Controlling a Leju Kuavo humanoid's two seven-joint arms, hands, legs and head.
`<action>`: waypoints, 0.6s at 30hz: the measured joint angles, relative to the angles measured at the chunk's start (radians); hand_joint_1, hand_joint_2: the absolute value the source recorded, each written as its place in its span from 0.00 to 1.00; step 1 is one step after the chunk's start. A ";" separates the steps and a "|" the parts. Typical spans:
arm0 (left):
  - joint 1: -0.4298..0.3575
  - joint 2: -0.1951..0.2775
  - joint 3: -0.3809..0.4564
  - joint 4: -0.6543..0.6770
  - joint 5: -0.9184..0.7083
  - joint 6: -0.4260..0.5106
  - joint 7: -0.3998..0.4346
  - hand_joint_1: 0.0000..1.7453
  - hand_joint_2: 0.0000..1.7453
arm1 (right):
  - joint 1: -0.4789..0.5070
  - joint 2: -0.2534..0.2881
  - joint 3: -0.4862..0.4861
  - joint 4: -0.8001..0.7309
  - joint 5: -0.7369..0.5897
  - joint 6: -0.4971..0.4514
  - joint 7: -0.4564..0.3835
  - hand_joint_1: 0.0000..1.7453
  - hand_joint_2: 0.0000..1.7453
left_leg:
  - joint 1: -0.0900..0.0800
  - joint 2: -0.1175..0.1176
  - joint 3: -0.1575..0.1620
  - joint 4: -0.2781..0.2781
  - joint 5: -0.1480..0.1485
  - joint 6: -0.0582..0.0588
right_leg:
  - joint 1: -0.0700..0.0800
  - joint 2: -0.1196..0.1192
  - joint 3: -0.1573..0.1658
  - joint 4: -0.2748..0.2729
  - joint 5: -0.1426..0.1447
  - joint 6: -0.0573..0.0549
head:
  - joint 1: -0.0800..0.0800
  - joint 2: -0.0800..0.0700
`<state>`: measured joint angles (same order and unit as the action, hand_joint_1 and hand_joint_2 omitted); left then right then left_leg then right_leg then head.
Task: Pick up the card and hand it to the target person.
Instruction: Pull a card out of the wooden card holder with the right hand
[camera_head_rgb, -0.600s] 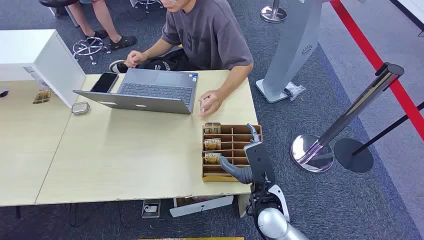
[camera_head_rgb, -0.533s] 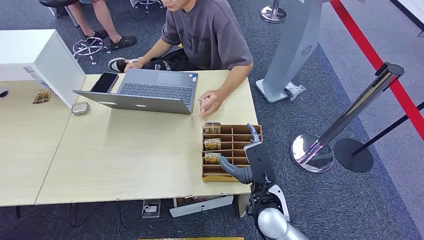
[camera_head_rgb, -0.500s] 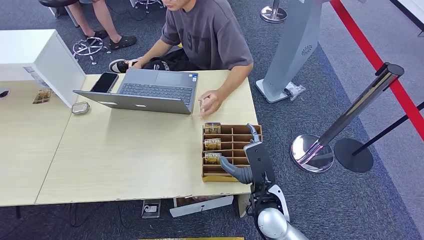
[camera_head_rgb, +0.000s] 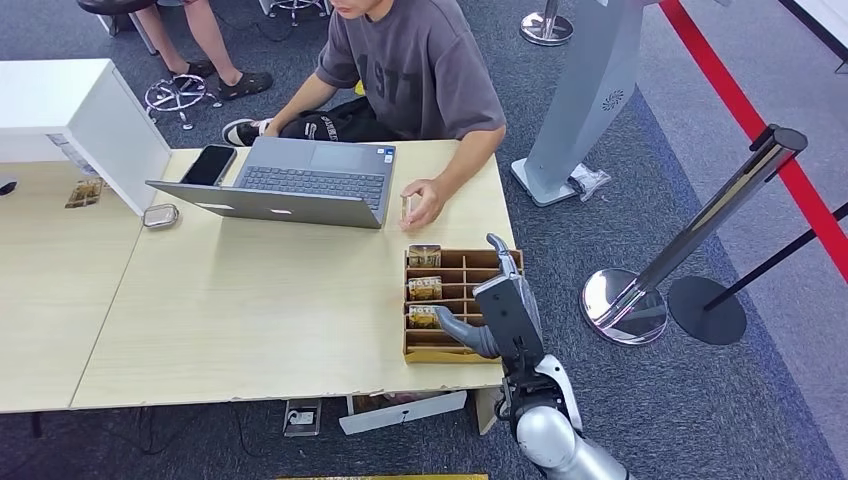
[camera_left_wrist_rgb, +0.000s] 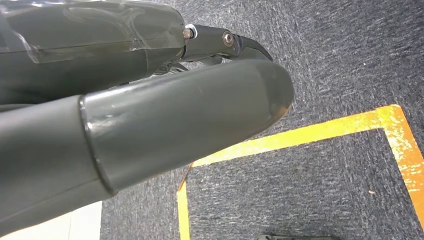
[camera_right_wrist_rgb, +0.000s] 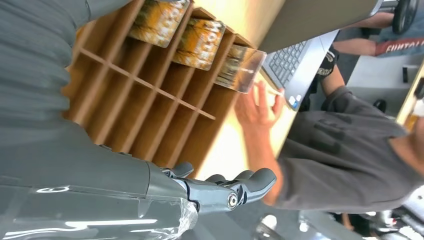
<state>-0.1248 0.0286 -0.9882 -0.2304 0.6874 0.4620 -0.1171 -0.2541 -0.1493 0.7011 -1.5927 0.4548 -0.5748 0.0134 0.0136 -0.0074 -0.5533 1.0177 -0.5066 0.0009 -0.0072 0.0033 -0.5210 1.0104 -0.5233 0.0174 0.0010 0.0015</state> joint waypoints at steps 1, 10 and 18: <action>0.000 0.000 -0.001 0.000 -0.002 -0.002 0.000 0.00 0.00 | -0.014 -0.004 -0.004 0.000 0.022 0.015 0.010 0.00 1.00 | 0.000 0.000 0.000 0.000 0.000 0.000 | 0.000 0.000 0.000 0.000 0.000 0.000 | 0.000 0.000; -0.004 0.000 -0.006 0.000 -0.017 -0.020 0.003 0.00 0.00 | -0.128 -0.035 -0.038 0.011 0.168 0.143 0.084 0.00 1.00 | 0.000 0.000 0.000 0.000 0.000 0.000 | 0.000 0.000 0.000 0.000 0.000 0.000 | 0.000 0.000; -0.011 0.000 -0.007 0.000 -0.022 -0.024 0.009 0.00 0.00 | -0.192 -0.041 -0.042 0.045 0.227 0.186 0.110 0.16 1.00 | 0.000 0.000 0.000 0.000 0.000 0.000 | 0.000 0.000 0.000 0.000 0.000 0.000 | 0.000 0.000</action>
<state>-0.1360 0.0286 -0.9949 -0.2303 0.6658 0.4378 -0.1083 -0.4464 -0.1902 0.6595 -1.5477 0.6820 -0.3884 0.1234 0.0135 -0.0073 -0.5536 1.0177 -0.5066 0.0009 -0.0072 0.0033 -0.5210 1.0104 -0.5233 0.0174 0.0010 0.0015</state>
